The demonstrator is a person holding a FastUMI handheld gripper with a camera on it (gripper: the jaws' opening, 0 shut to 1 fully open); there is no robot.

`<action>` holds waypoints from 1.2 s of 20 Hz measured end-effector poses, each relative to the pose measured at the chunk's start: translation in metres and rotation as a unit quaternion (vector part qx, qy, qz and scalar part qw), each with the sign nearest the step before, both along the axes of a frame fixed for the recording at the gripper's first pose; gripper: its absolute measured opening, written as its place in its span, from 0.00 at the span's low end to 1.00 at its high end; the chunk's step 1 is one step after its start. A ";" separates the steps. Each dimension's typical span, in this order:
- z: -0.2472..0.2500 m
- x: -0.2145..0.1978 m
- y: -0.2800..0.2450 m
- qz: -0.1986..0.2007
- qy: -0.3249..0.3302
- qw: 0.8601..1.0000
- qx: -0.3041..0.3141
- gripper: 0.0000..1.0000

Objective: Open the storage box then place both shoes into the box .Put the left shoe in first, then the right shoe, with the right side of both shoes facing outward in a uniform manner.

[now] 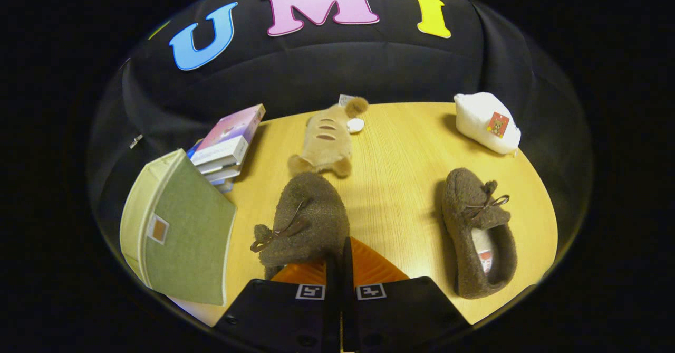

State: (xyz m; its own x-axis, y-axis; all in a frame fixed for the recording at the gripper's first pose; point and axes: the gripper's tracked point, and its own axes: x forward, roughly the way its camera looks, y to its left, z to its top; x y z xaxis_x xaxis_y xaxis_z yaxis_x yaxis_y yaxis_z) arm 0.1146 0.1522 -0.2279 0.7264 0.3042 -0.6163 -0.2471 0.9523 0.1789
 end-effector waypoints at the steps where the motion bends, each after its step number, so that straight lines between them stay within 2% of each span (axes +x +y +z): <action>1: 0.017 0.000 0.002 -0.003 -0.004 1.000 0.006 0.07; 9: 0.146 -0.009 0.060 0.011 -0.065 0.997 0.041 0.07; 12: 0.171 -0.023 0.103 0.033 -0.069 0.996 0.054 0.07; 17: 0.178 -0.047 0.174 0.048 -0.046 0.995 0.078 0.07; 21: 0.156 -0.066 0.220 0.042 0.003 0.995 0.095 0.07; 24: 0.139 -0.075 0.247 0.050 0.014 0.996 0.079 0.07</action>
State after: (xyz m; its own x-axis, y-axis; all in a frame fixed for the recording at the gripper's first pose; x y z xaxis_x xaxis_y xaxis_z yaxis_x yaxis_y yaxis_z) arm 0.0392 0.3990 -0.0889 0.6703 0.4690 -0.5751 -0.3328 0.8827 0.3318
